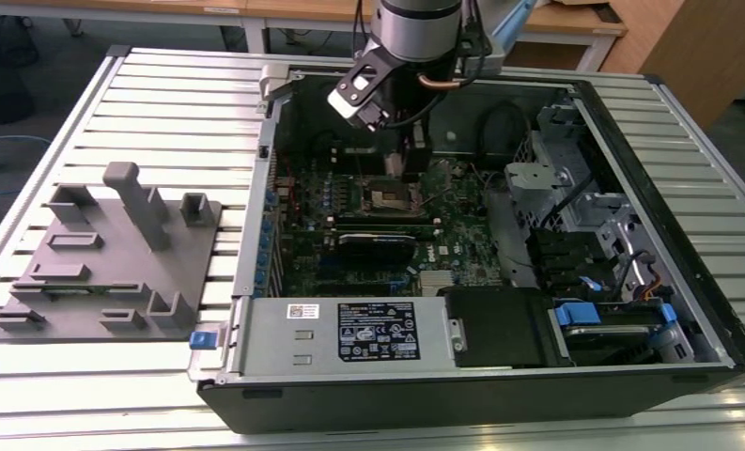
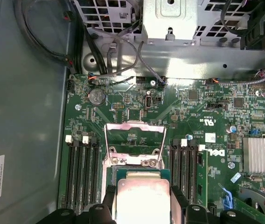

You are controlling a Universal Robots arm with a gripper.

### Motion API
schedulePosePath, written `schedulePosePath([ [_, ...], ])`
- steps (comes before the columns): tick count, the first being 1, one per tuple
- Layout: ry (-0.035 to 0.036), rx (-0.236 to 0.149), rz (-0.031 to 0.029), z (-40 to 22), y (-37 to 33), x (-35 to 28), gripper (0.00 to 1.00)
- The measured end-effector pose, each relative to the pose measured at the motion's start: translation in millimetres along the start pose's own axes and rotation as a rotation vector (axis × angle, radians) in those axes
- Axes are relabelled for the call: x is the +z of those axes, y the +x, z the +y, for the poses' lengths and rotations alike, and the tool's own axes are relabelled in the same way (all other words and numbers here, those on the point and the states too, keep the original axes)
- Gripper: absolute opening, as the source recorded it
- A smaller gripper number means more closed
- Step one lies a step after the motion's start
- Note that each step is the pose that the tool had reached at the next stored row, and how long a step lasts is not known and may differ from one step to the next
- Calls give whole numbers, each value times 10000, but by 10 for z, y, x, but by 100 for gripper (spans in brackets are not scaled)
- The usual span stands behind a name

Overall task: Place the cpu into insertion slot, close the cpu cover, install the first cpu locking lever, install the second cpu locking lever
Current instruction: 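Place the cpu into insertion slot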

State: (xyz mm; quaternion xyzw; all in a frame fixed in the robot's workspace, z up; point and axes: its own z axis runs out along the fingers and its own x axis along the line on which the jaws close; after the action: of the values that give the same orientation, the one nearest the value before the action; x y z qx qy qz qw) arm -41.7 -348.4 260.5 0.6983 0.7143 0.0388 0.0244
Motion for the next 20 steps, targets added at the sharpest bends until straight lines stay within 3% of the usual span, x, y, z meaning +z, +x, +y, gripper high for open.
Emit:
schedulePosePath([
  [6,1,17,-2,-40,0,38,54],
  [11,-6,466,-44,-42,0,53,54],
  [20,-8,471,-43,-70,12,94,54],
])
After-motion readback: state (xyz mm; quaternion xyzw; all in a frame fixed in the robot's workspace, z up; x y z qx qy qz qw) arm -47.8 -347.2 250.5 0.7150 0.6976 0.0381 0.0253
